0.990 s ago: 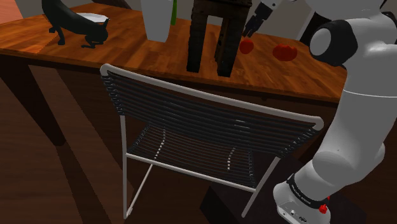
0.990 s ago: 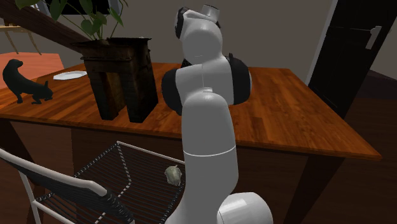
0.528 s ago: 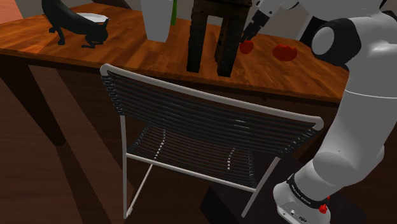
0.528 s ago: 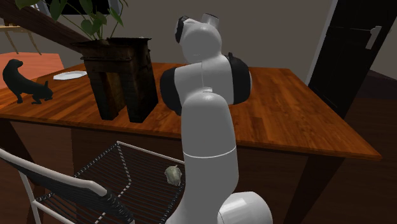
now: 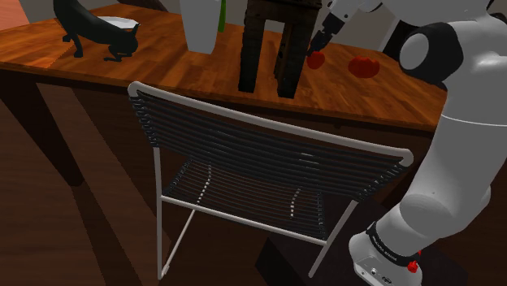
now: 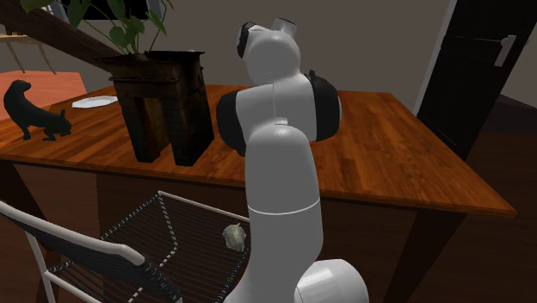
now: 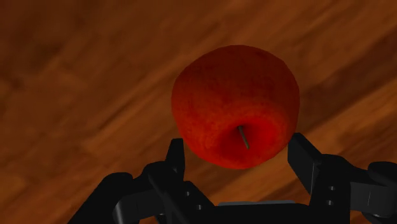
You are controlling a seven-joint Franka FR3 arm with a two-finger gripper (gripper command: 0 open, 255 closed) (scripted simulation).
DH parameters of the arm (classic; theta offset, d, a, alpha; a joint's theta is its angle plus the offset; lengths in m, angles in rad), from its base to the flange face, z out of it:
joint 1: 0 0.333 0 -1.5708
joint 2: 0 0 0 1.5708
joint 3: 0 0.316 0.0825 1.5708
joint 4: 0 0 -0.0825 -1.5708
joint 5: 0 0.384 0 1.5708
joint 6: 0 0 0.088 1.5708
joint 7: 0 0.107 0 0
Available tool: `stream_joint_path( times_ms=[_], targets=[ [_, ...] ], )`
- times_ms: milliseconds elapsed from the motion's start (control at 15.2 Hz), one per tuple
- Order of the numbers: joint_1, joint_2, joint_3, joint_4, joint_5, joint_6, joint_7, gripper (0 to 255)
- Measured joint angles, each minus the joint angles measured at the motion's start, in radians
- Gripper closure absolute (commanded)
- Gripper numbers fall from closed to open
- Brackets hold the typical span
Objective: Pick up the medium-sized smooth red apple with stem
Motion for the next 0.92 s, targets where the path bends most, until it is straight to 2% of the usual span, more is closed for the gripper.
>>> stream_joint_path(
  times_ms=[330,924],
  targets=[
    [-0.008,0.015,0.001,0.045,0.004,-0.033,0.009,255],
    [-0.056,0.078,0.006,0.264,0.028,-0.183,0.052,255]
  ],
)
